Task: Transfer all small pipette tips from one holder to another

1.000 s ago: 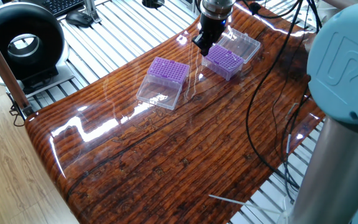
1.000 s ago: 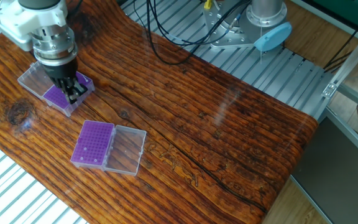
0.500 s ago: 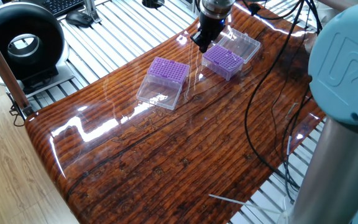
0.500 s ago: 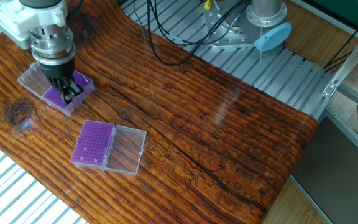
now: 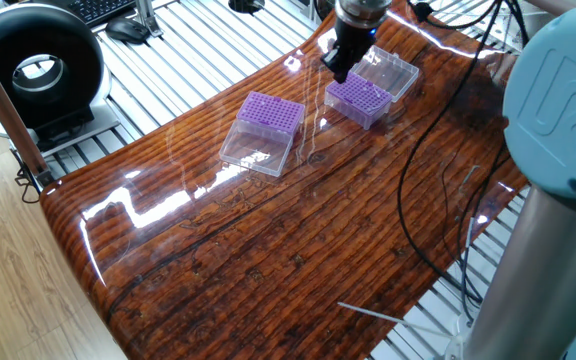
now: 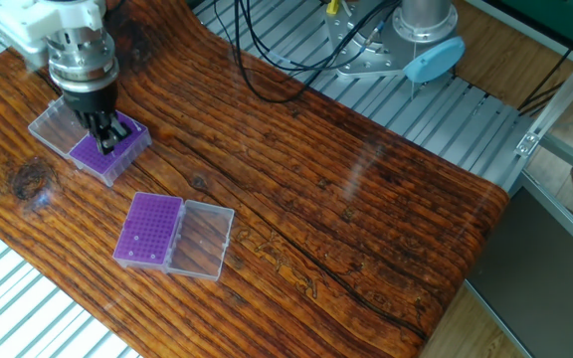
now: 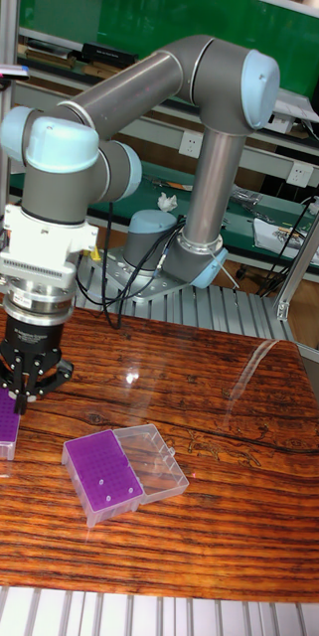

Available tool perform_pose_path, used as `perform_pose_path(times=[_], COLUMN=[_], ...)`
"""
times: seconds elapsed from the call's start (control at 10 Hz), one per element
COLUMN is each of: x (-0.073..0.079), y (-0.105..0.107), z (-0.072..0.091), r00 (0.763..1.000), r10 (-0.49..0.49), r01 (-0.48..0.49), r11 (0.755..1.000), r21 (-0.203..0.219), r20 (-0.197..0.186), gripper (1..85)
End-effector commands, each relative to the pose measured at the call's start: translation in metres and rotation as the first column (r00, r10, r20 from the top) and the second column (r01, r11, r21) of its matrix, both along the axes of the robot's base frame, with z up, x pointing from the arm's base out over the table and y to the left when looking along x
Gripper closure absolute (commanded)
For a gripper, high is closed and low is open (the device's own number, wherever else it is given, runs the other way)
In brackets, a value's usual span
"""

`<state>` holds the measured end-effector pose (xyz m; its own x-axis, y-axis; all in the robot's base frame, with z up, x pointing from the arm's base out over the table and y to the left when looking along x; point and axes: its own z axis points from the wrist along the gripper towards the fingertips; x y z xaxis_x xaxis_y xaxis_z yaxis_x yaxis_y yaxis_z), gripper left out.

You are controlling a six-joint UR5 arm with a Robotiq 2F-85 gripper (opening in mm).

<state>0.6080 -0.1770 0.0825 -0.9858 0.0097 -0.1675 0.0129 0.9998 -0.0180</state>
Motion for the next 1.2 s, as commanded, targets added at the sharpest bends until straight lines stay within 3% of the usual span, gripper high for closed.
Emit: perform_pose_path(times=[0.0,0.6,1.1], x=[-0.014,-0.027,-0.028], y=[-0.014,-0.036,-0.036], z=[0.002,-0.01,-0.011], r00=[1.0,0.999,0.999], r10=[0.011,0.039,0.039], r01=[-0.011,-0.04,-0.04], r11=[1.0,0.999,0.999], r21=[0.019,0.031,0.031], r20=[0.003,0.021,0.022], gripper=[84.7,84.7,84.7])
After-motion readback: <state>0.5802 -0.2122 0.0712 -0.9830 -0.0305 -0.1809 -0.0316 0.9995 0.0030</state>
